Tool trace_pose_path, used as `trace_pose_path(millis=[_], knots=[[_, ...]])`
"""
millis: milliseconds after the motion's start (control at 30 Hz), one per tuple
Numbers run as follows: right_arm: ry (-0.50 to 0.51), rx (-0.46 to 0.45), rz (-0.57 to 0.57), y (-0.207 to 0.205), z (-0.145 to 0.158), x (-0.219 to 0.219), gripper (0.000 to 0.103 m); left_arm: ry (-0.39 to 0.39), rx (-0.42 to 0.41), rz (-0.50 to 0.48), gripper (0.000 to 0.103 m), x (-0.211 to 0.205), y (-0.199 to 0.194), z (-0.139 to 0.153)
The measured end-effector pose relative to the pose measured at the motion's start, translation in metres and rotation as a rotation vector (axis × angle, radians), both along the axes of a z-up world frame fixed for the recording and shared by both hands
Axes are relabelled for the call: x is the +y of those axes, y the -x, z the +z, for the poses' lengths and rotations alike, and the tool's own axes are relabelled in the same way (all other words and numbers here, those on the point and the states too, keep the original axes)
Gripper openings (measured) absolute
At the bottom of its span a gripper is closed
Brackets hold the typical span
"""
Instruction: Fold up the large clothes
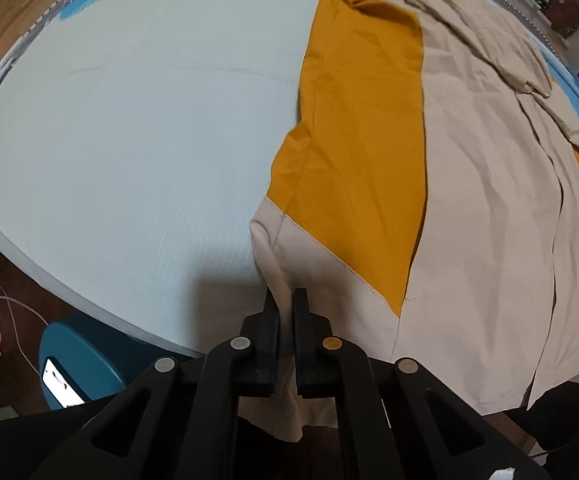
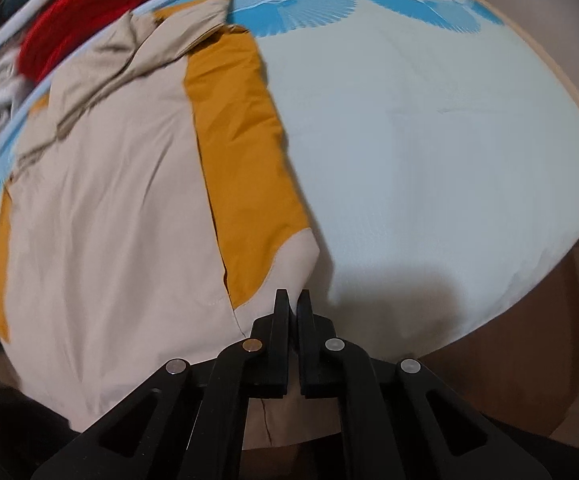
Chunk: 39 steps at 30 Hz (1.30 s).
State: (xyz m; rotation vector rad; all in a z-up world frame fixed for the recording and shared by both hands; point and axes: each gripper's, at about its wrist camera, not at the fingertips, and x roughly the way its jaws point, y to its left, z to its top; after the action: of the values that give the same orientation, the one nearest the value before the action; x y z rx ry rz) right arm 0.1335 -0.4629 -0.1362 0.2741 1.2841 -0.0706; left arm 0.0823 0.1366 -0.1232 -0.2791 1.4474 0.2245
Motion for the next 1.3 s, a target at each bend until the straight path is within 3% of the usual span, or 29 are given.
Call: trace_pose_path(millis=[33, 100, 233, 267, 333, 467, 733, 967, 1100, 1300], knots=[[0.009, 0.024, 0.003, 0.0, -0.005, 0.0, 0.008, -0.01, 0.023, 0.004, 0.01, -0.001, -0.001, -0.004], [0.038, 0.087, 0.02, 0.0, -0.019, 0.003, 0.014, -0.017, 0.035, 0.004, 0.011, -0.001, -0.002, -0.008], [0.096, 0.096, 0.074, -0.004, -0.022, 0.015, 0.019, -0.036, 0.037, -0.014, 0.009, -0.007, -0.005, -0.009], [0.101, 0.094, 0.079, -0.004, -0.021, 0.016, 0.018, -0.038, 0.031, -0.025, 0.006, -0.009, -0.005, -0.008], [0.086, 0.074, 0.087, -0.004, -0.017, 0.017, 0.004, -0.036, 0.017, -0.038, 0.003, -0.011, -0.005, -0.003], [0.052, 0.026, 0.059, -0.001, -0.005, 0.009, 0.003, -0.024, 0.006, -0.032, 0.004, -0.007, -0.004, 0.002], [0.049, 0.089, 0.052, -0.007, -0.02, 0.01, 0.011, -0.061, 0.033, -0.039, 0.005, -0.014, -0.007, -0.002], [0.045, 0.072, 0.067, -0.006, -0.021, 0.009, 0.004, -0.065, 0.011, -0.047, 0.003, -0.02, -0.011, 0.005], [0.013, -0.002, 0.057, -0.001, 0.002, 0.005, 0.003, -0.026, -0.061, -0.048, 0.001, -0.018, -0.009, 0.028], [-0.076, -0.186, 0.084, 0.008, 0.075, -0.003, 0.003, 0.044, -0.199, -0.141, 0.001, -0.027, -0.005, 0.096]])
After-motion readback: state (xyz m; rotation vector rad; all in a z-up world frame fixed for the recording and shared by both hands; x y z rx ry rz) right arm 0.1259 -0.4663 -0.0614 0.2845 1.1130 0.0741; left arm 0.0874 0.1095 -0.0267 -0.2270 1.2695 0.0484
